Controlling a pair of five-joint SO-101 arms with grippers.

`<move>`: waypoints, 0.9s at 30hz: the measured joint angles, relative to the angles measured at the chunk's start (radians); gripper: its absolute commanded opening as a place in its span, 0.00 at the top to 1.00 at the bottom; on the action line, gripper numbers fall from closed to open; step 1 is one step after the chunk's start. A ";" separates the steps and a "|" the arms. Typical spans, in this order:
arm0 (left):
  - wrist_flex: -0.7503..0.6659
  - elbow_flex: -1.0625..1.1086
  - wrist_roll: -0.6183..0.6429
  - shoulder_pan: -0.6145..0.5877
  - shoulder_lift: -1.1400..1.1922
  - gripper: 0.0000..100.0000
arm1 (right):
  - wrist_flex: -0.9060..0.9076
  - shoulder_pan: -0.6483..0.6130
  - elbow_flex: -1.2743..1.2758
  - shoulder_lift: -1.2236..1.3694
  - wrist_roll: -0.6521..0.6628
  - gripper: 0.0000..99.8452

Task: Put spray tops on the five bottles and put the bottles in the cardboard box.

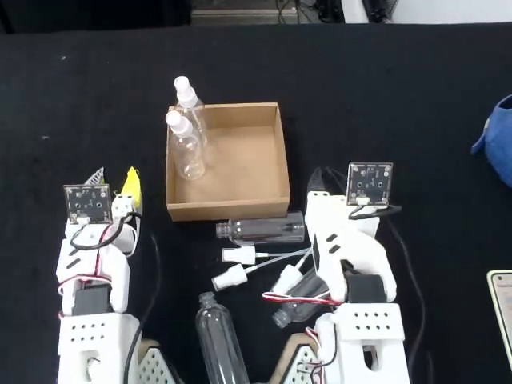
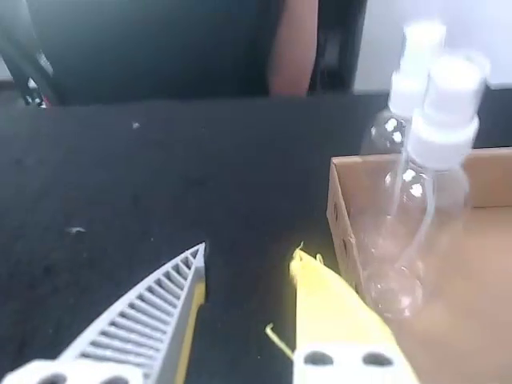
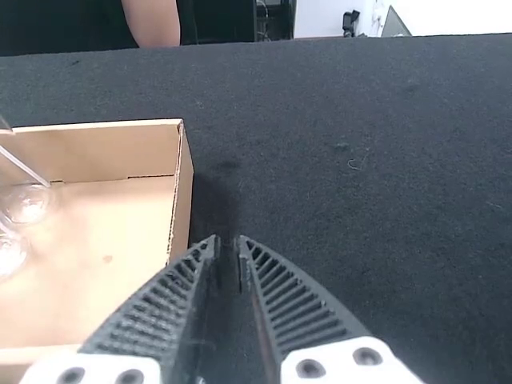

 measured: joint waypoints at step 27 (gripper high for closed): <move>0.265 0.003 -0.002 0.002 -0.207 0.97 | 0.025 0.000 0.000 0.000 0.000 0.99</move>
